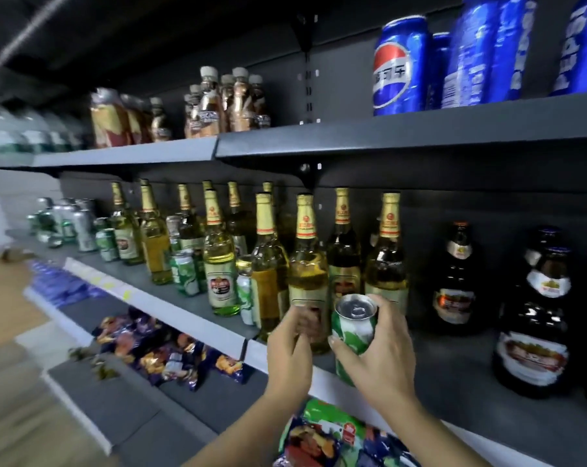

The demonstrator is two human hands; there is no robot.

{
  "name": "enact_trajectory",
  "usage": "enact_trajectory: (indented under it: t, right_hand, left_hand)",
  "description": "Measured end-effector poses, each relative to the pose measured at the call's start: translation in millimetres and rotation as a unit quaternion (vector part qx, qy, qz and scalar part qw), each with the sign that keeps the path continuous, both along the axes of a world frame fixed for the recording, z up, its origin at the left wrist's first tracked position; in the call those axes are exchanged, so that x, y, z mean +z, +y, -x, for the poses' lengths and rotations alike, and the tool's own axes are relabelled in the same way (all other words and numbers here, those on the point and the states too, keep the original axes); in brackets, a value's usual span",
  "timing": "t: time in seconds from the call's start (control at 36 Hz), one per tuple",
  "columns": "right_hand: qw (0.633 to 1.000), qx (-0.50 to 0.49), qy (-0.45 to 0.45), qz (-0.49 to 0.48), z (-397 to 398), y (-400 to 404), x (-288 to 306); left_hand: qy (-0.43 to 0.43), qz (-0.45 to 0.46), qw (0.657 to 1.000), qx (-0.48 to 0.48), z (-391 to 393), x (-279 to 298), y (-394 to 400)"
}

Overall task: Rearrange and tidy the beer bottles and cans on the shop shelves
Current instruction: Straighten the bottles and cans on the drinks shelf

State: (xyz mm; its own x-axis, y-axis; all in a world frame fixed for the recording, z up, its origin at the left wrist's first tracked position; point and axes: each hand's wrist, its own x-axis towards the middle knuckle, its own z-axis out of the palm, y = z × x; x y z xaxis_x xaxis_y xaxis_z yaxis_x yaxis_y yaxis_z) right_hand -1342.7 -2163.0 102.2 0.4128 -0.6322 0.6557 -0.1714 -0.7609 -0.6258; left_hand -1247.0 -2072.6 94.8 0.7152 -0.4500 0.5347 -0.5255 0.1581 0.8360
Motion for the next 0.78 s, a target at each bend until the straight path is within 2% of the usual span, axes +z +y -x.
enact_trajectory:
  t: [0.11,0.19,0.28,0.47,0.78]
  right_hand:
    - [0.999,0.045,0.008,0.022,-58,38,-1]
    - [0.996,0.078,0.032,0.007,-102,66,0]
    - [0.995,0.085,0.057,-0.015,-149,94,0]
    - [0.99,0.09,0.069,-0.079,-260,148,1]
    - [0.979,0.113,0.147,-0.08,-377,169,16]
  left_hand:
    - [0.005,-0.129,0.991,-0.046,-57,-7,52]
    - [-0.034,-0.229,0.968,-0.094,-98,-10,84]
    - [-0.027,-0.196,0.975,-0.098,-135,-13,107]
    - [-0.021,-0.165,0.986,-0.006,-235,-16,146]
    - [-0.027,-0.146,0.981,0.127,-352,-12,159]
